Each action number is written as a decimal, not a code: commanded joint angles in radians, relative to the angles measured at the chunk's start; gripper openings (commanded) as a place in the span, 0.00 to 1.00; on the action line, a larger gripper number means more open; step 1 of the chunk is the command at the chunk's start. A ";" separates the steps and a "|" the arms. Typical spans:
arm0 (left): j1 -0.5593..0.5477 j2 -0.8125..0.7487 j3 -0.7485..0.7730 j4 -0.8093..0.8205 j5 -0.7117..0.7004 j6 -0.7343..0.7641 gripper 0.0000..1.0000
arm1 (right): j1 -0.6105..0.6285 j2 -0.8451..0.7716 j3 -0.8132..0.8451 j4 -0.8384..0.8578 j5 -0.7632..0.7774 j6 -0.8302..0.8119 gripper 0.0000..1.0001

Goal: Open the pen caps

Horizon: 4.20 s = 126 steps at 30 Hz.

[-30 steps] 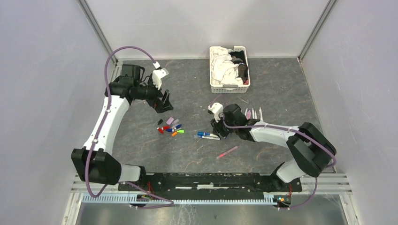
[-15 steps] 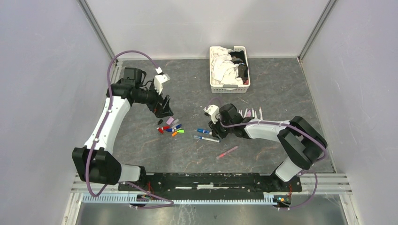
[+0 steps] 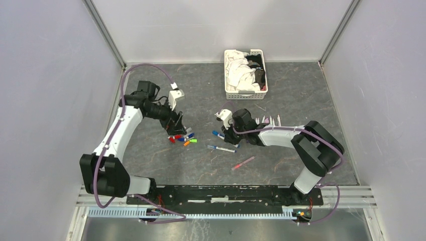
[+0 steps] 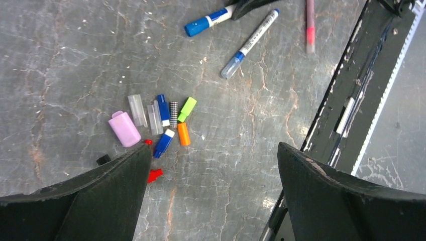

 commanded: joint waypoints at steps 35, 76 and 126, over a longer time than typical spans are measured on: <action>-0.135 0.253 0.102 -0.279 0.320 0.443 0.15 | -0.028 0.008 0.383 -0.243 -0.764 0.026 0.02; 0.009 0.133 0.048 -0.033 0.105 0.212 0.02 | -0.196 -0.149 0.070 -0.123 -0.175 0.169 0.00; -0.091 0.115 0.174 0.082 -0.103 -0.107 0.94 | -0.126 -0.048 -0.020 -0.010 0.461 0.394 0.35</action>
